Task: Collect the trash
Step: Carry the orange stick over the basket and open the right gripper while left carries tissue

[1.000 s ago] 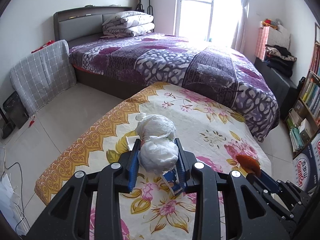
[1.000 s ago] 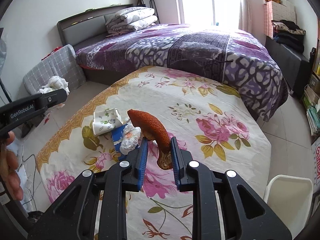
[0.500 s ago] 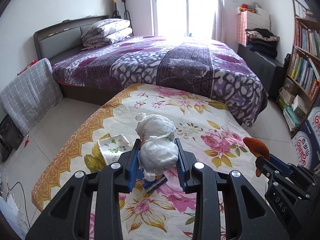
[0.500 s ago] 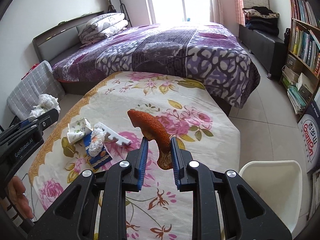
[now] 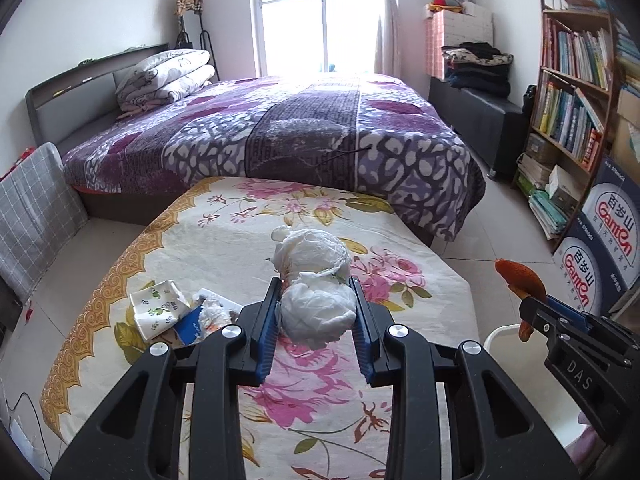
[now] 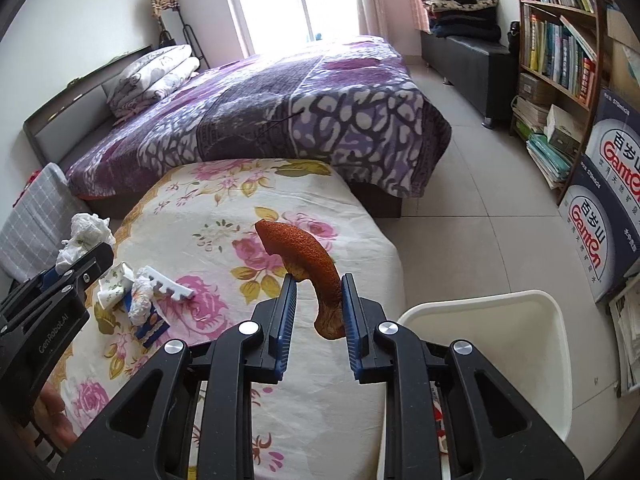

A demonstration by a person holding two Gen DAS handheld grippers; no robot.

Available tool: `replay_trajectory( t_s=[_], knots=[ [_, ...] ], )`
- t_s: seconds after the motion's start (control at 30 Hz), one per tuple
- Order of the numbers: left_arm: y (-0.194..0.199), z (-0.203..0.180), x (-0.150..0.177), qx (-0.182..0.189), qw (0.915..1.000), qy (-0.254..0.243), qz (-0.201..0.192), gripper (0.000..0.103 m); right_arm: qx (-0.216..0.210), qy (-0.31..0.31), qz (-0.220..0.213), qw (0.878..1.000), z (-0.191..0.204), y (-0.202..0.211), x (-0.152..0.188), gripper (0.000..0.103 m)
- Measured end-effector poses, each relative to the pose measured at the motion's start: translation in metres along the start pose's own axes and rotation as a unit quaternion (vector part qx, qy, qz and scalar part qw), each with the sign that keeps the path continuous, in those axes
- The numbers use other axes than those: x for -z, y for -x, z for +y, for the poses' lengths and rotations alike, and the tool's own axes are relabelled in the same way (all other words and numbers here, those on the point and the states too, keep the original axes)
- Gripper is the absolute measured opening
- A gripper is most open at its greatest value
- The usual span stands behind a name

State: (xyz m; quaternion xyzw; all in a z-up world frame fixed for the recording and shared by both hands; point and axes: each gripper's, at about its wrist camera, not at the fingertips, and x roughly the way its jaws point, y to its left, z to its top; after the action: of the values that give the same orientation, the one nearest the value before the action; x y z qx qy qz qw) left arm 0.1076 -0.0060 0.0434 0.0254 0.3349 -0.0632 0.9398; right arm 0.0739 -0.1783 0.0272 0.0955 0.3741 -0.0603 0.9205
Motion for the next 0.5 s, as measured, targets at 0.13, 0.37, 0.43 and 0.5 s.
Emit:
replay_trajectory(
  t_s=[0.13,0.37,0.43,0.5],
  knots=[
    [-0.001,-0.018,0.002,0.019,0.9997,-0.015,-0.001,0.033,0.029,-0.039,0.004,0.999,-0.032,0.007,-0.001,0.022],
    [-0.004,-0.053,0.008,0.073,0.9964,-0.041,0.011,0.033,0.083,-0.104,0.012,0.991,-0.087,0.017,0.003,0.025],
    [-0.005,-0.067,0.011,0.092,0.9943,-0.051,0.017,0.033,0.097,-0.122,0.010,0.988,-0.101,0.022,0.006,0.032],
    [-0.006,-0.079,0.013,0.108,0.9921,-0.060,0.023,0.033,0.107,-0.136,0.003,0.985,-0.112,0.027,0.008,0.044]
  ],
)
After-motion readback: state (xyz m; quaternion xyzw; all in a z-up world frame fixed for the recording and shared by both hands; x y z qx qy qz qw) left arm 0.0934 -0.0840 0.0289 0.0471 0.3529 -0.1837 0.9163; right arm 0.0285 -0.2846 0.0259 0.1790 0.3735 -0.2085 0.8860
